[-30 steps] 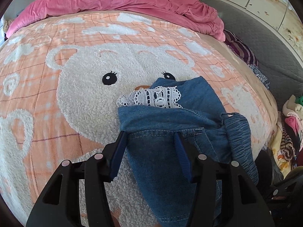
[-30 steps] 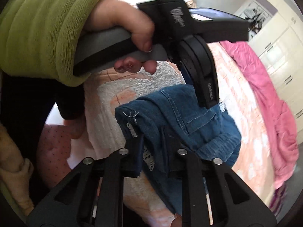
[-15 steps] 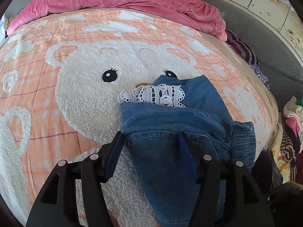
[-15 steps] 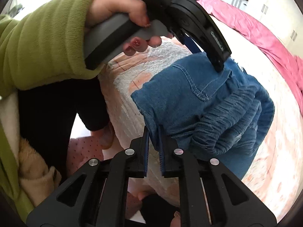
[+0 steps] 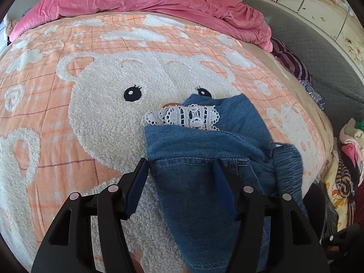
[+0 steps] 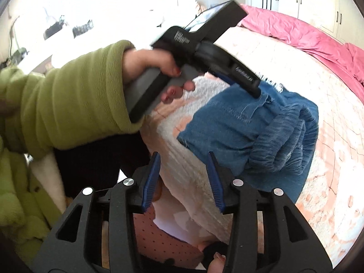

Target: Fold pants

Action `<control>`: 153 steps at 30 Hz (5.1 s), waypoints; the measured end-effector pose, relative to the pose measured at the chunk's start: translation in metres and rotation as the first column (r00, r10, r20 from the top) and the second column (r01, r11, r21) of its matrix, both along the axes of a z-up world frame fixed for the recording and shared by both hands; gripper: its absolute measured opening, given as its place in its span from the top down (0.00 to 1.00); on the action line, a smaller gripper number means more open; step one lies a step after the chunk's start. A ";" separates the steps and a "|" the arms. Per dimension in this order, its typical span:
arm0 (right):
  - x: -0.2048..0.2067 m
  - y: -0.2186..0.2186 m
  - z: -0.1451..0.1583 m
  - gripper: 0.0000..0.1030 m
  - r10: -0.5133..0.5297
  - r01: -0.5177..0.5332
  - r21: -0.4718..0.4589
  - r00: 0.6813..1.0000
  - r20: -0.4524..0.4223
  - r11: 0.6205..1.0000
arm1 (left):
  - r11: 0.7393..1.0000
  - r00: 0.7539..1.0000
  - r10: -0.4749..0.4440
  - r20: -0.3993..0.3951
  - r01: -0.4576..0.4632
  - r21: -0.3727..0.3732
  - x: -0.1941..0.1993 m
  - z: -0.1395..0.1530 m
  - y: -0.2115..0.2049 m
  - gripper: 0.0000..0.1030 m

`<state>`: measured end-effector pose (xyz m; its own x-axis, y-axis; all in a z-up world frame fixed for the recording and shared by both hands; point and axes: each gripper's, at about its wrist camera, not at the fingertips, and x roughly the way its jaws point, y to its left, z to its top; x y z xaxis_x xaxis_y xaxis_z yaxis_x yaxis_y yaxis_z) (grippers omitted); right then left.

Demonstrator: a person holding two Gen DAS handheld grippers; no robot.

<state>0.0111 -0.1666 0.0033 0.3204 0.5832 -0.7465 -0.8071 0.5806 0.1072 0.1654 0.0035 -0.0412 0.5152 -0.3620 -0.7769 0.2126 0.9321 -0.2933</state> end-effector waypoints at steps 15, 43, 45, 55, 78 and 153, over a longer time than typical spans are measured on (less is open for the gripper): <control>0.138 -0.038 0.050 0.55 -0.272 0.274 0.063 0.962 -0.033 0.960 | 0.992 0.998 -0.058 0.020 0.060 -0.108 -0.057 0.018 0.006 0.44; 0.227 0.056 -0.045 0.96 -0.201 0.188 -0.233 0.979 -0.033 0.954 | 0.990 0.993 -0.117 -0.027 0.114 -0.077 -0.051 -0.003 -0.008 0.39; 0.227 0.053 -0.045 0.95 -0.215 0.202 -0.224 0.976 -0.034 0.953 | 0.991 0.993 -0.119 -0.026 0.117 -0.068 -0.050 -0.002 -0.018 0.39; 0.220 0.004 -0.002 0.75 -0.359 0.359 -0.015 0.930 -0.081 0.933 | 0.991 0.992 -0.123 -0.024 0.122 -0.060 -0.054 -0.003 -0.028 0.36; 0.095 -0.072 0.057 0.22 -0.495 0.474 0.167 0.861 0.117 0.864 | 0.997 0.994 -0.080 0.079 0.078 0.024 -0.099 0.032 -0.035 0.24; 0.213 -0.025 0.004 0.93 -0.485 0.482 0.184 0.874 -0.032 0.857 | 0.981 0.969 0.190 0.156 -0.194 0.013 0.019 0.046 -0.018 0.73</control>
<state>0.2238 -0.1913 0.0076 0.6072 0.4762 -0.6361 -0.4327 0.8696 0.2380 0.1843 -0.0145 0.0048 0.6869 -0.2242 -0.6913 0.0696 0.9672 -0.2445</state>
